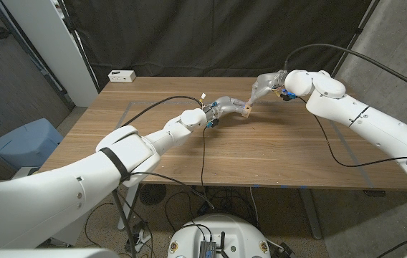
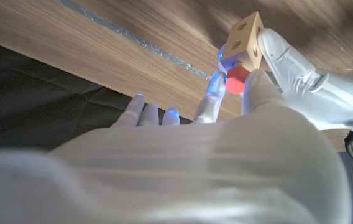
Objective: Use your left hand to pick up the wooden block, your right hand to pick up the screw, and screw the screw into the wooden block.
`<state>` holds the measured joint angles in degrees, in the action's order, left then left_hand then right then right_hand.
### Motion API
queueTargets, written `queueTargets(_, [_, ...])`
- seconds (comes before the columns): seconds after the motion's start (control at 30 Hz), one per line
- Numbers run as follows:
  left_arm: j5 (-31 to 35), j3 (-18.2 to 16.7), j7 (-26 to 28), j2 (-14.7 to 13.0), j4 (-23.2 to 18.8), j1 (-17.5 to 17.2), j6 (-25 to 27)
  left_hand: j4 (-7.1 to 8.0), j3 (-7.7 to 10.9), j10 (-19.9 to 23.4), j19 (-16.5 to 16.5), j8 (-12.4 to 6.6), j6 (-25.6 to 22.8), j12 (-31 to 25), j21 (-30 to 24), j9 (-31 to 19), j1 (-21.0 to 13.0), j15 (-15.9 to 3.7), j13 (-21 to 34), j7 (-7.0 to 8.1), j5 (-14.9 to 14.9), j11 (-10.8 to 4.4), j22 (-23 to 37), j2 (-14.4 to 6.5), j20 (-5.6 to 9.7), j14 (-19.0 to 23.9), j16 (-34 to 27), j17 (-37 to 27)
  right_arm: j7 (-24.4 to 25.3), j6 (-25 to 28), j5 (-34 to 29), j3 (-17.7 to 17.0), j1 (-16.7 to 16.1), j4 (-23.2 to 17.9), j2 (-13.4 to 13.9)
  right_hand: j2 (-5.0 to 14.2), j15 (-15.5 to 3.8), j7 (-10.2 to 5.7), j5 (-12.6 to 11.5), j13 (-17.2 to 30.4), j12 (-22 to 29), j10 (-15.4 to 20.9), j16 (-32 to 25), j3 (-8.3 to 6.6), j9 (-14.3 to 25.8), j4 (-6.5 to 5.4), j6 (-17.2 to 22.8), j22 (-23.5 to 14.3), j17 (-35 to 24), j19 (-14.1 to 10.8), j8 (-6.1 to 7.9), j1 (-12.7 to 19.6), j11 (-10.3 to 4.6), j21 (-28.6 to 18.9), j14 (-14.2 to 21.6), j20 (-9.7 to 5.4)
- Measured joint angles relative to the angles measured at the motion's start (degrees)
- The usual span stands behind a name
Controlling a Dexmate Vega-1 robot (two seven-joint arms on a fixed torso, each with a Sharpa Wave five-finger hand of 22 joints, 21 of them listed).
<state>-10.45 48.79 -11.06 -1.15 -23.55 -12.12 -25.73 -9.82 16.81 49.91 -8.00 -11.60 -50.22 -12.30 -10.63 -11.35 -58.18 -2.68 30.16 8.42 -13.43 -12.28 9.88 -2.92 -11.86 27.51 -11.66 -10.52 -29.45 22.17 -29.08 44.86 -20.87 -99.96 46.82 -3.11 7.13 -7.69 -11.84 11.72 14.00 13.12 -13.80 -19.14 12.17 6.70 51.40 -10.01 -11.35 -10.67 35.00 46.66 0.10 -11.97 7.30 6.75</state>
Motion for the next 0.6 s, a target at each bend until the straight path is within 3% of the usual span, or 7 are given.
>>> queueTargets(0.43, [-0.03, 0.03, -0.33, -0.05, -0.24, -0.07, -0.31, -0.15, 0.15, -0.02, 0.00, -0.08, -0.09, 0.06, 0.00, 0.01, -0.08, 0.00, -0.01, 0.00, 0.02, 0.01, 0.00, -0.08, 0.00, 0.00, 0.00, 0.00, 0.15, 1.49, -2.47, 1.21, 0.31, 0.18, -0.38, -0.02, -0.69, 0.57, 0.05, 0.00, 0.20, 3.47, -0.44, 1.36, -0.67, -1.37, 5.61, 0.00, 0.00, -1.43, 0.90, -3.62, -0.80, 0.00, 2.13, 0.00])
queueTargets(0.6, [-0.07, 0.01, -0.41, -0.15, -0.50, -0.24, -0.49, -0.15, 0.15, -0.03, 0.00, -0.08, -0.09, 0.15, 0.00, 0.01, -0.08, 0.00, -0.02, 0.00, 0.17, 0.02, 0.00, -0.08, 0.00, 0.00, 0.00, 0.00, 0.14, 2.20, -3.82, 1.69, 0.32, -0.27, -0.50, -0.37, -1.35, 1.20, 0.05, -0.21, 0.20, 5.69, -0.44, 2.64, -1.26, -2.64, 10.05, 0.01, 0.01, -2.19, 1.83, -7.54, -1.76, 0.00, 3.68, -0.69])
